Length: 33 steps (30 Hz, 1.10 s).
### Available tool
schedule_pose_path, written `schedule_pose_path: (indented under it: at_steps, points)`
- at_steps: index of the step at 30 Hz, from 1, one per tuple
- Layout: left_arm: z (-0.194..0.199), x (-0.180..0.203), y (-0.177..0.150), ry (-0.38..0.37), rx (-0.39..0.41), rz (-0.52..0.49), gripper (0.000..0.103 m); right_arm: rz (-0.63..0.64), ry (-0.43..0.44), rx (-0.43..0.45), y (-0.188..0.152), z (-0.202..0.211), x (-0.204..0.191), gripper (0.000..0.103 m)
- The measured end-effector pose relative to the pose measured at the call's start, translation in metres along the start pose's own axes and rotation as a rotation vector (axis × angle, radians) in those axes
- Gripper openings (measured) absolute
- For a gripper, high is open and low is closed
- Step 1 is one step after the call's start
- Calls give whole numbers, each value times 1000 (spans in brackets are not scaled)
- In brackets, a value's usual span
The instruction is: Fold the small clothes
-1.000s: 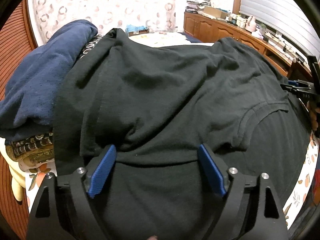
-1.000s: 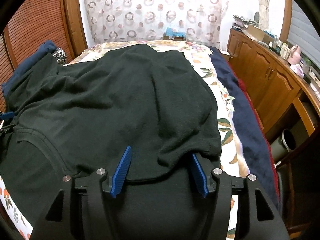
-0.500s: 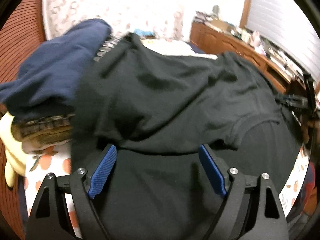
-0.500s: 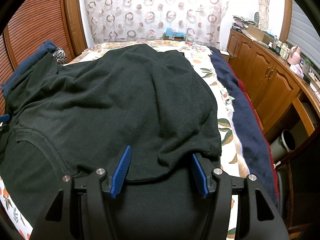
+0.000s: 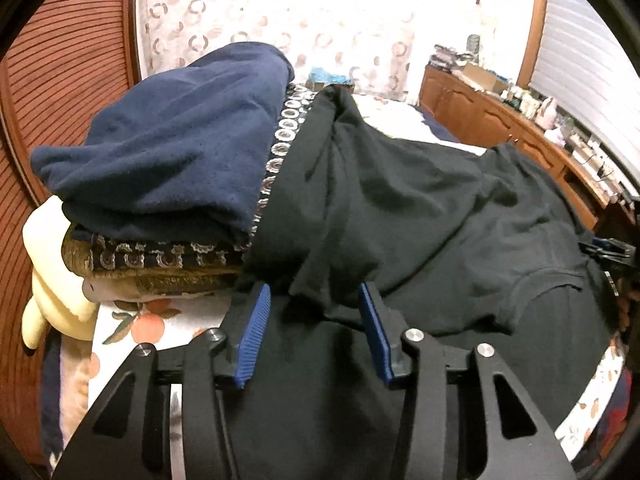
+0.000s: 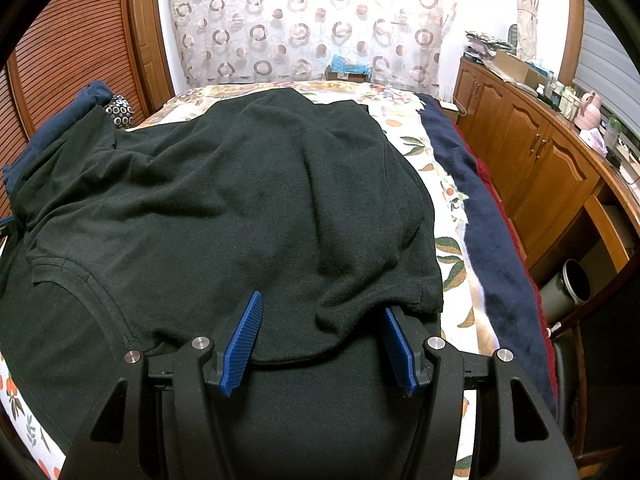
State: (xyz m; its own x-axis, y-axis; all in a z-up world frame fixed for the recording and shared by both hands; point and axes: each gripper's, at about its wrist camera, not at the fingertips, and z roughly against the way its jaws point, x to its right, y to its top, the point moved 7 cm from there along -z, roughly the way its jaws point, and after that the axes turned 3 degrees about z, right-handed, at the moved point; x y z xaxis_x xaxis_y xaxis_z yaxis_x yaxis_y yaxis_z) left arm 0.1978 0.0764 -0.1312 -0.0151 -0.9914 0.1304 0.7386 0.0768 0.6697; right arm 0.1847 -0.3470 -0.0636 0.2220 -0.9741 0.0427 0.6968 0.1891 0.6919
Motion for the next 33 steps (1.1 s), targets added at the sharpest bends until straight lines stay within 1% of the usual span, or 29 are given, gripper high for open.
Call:
schedule_pose_path:
  at_steps: [2, 3, 4, 5, 7, 9, 14, 19, 25, 29, 33]
  points:
    - [-6, 0, 2, 10, -6, -14, 47, 0, 0, 0, 0, 0, 0, 61]
    - [-8, 0, 3, 8, -8, -19, 44, 0, 0, 0, 0, 0, 0, 61]
    - [-9, 2, 4, 1, -10, -27, 34, 0, 0, 0, 0, 0, 0, 61]
    - [-12, 4, 5, -10, -17, -38, 32, 0, 0, 0, 0, 0, 0, 61]
    - [-12, 5, 9, -14, -13, -49, 17, 0, -1, 0, 0, 0, 0, 61]
    - [-11, 7, 11, -20, -7, -67, 14, -3, -1, 1, 0, 1, 2, 61]
    - [-4, 13, 9, 12, 17, -106, 12, -2, -3, -1, 0, 0, 2, 61]
    - [2, 19, 11, 21, 17, -105, 13, -3, -4, -1, 0, 0, 2, 60]
    - [12, 35, 14, -24, 34, -133, 13, -2, -3, 0, 0, -1, 3, 61]
    - [15, 43, 12, -12, 43, -184, 13, -2, -3, 0, 0, -1, 3, 61]
    - [20, 48, 14, 4, 56, -202, 13, -1, -3, 0, 0, -1, 3, 61]
